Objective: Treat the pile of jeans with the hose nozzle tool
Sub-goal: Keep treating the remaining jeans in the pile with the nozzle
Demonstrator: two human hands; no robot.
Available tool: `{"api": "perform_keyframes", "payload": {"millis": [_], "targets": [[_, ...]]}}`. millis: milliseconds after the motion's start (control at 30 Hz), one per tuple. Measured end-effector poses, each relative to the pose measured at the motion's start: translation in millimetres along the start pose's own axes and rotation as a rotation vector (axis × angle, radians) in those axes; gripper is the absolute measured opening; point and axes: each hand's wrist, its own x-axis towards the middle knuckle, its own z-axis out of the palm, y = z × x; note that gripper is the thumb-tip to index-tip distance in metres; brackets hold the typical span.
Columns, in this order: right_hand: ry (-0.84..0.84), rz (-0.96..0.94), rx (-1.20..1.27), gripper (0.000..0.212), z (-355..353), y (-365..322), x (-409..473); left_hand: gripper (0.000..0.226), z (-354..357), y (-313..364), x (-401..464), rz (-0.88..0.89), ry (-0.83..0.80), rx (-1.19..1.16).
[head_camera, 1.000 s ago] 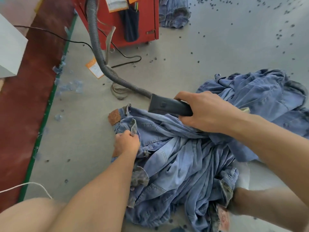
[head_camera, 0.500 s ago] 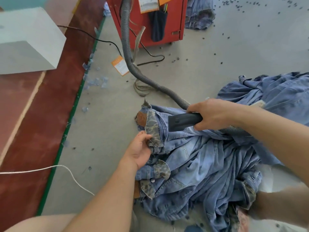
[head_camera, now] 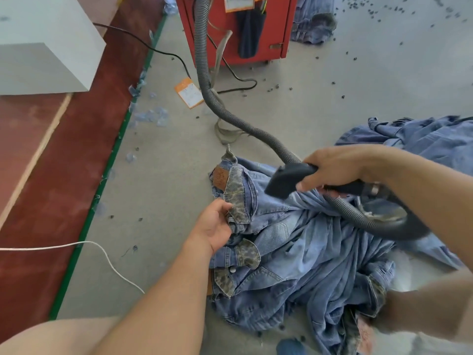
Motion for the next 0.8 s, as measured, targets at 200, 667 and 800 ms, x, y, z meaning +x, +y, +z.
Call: {"api": "perform_keyframes", "payload": {"millis": [200,667,800], "targets": [[-0.053,-0.005,0.173,0.025,28.1,7.2,26.1,0.021,2.6,-4.9,8.3,-0.028,0.017,-0.027],[0.502,-0.166,-0.061,0.012,-8.5,1.1,-8.9,0.027,1.4,11.6,1.4,-0.127,0.133,-0.114],[0.469,-0.291,-0.175,0.015,1.4,-6.4,-30.1,0.038,2.5,26.1,-7.6,0.010,-0.016,-0.111]]}}
